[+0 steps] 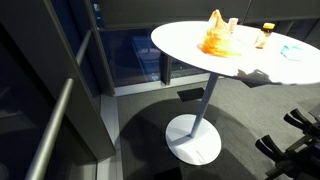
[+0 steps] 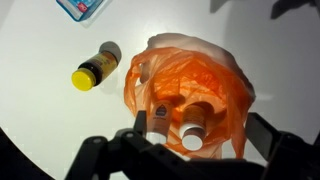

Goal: Remove the white bottle from the orange plastic bag and put it on the table

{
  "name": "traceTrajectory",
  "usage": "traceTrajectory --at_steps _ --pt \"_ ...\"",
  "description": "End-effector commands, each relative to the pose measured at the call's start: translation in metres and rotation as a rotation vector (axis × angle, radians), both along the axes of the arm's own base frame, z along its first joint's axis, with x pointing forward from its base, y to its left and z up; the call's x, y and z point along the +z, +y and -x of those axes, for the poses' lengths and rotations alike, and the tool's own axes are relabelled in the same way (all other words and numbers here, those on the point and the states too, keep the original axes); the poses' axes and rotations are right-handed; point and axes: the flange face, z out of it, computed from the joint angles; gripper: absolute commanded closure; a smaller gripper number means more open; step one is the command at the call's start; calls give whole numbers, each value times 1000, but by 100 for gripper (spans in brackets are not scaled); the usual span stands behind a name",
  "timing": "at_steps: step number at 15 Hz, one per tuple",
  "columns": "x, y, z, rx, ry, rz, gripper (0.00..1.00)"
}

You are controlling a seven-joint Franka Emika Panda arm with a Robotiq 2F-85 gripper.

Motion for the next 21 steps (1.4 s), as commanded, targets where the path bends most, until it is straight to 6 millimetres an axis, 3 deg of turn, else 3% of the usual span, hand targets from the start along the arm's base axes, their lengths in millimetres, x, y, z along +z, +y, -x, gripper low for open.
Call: traceTrajectory --at_steps 1,11,13,15,16,19,21 --pt "-15 -1 -42 -41 32 -19 0" --pt "-79 -27 -108 -172 115 -113 0" --pt "-82 -30 -113 -186 119 -123 0" --pt "-68 -23 -109 -167 109 -130 0" --pt "-87 -28 -108 -157 110 -114 0" --pt "-77 -25 -109 -152 106 -114 0" --pt "-82 -29 -113 -186 89 -90 0"
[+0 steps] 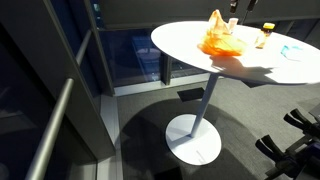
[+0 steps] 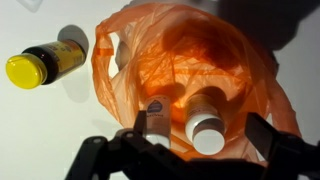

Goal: Remove the white bottle from the orange plastic bag and put it on the table

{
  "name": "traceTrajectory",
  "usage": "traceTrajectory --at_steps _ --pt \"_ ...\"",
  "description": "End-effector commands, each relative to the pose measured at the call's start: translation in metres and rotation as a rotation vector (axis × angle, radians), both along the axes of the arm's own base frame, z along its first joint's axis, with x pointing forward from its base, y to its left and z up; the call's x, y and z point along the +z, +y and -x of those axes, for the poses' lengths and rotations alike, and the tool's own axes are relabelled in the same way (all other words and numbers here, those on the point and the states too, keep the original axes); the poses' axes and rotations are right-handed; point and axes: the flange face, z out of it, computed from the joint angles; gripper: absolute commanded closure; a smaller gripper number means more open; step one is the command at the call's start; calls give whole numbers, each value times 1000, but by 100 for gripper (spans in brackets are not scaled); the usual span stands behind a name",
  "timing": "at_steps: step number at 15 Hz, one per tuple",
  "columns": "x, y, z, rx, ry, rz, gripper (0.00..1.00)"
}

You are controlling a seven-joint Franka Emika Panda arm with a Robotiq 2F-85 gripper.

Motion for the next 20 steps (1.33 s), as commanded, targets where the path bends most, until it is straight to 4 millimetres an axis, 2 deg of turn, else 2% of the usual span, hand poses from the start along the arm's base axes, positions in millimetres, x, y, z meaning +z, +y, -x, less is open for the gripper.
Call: traceTrajectory --at_steps 1,6,11,20 --pt "-6 -8 -6 -54 -21 37 0" --pt "-27 -21 -17 -139 -50 69 0" --pt "-45 -22 -28 -163 -91 52 0" --pt "-57 -31 -44 -192 -135 76 0"
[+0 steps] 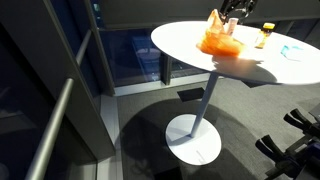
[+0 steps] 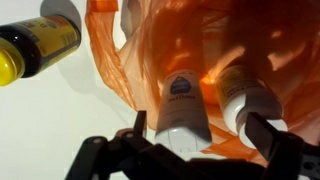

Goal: Remove the white bottle from the orange plastic bag and put it on the table

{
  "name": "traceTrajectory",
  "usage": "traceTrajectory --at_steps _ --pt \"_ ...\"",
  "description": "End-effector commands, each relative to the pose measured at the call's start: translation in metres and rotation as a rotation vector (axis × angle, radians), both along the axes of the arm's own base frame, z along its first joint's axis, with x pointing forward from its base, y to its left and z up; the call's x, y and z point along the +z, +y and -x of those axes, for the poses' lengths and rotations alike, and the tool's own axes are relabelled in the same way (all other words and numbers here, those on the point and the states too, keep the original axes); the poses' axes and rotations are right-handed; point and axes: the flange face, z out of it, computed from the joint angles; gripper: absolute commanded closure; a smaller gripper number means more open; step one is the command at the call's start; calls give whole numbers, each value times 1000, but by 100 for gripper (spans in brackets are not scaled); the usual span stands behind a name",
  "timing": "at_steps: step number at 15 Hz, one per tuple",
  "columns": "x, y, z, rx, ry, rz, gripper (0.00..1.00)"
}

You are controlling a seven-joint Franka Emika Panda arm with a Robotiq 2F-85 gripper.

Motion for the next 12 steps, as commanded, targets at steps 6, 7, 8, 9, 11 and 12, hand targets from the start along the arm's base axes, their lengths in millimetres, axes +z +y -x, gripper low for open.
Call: traceTrajectory --at_steps 6,7,8,9,11,12 --pt "4 -12 -14 -43 -39 12 0" --pt "6 -13 -13 -44 -41 11 0" --pt "7 -14 -12 -46 -43 12 0" --pt "9 -16 -12 -49 -44 10 0" --pt "9 -20 -11 -60 -43 23 0" --pt "8 -21 -11 -62 -41 24 0"
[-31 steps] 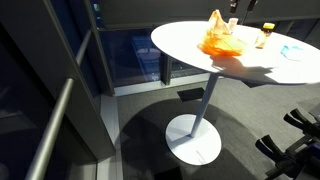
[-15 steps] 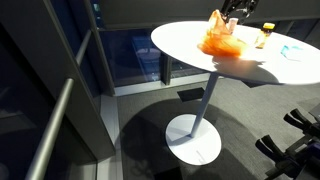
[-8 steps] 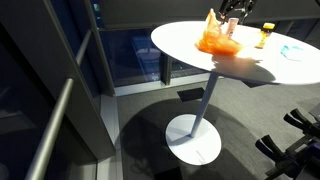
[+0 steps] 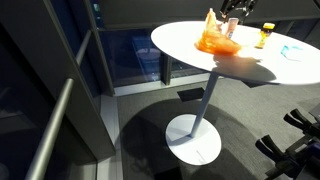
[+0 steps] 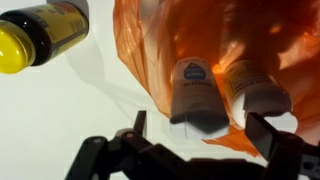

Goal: Remove the white bottle from the orange plastic bag and put it on the table

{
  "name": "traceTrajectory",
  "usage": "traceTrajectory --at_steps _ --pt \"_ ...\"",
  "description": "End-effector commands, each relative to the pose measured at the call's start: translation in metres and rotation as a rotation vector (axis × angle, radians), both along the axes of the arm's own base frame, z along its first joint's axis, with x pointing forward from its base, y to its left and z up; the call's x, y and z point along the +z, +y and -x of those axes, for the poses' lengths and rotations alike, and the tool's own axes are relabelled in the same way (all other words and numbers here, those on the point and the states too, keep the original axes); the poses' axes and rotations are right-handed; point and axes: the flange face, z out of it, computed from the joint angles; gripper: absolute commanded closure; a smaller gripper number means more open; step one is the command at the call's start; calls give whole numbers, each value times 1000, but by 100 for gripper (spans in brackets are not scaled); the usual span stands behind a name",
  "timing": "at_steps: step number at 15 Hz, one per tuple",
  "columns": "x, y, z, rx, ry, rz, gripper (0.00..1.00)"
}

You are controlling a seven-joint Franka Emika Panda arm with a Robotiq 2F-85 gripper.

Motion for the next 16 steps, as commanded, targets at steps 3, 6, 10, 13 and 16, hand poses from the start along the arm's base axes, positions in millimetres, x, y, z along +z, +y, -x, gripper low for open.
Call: traceTrajectory --at_steps 3,6,10,13,16 --pt "3 -7 -4 -32 -9 11 0" --pt "5 -6 -3 -32 -9 11 31" --pt "7 -7 -2 -33 -6 12 44" --pt "12 -8 -2 -31 -6 11 69" --pt "24 -12 -2 -30 -20 4 73"
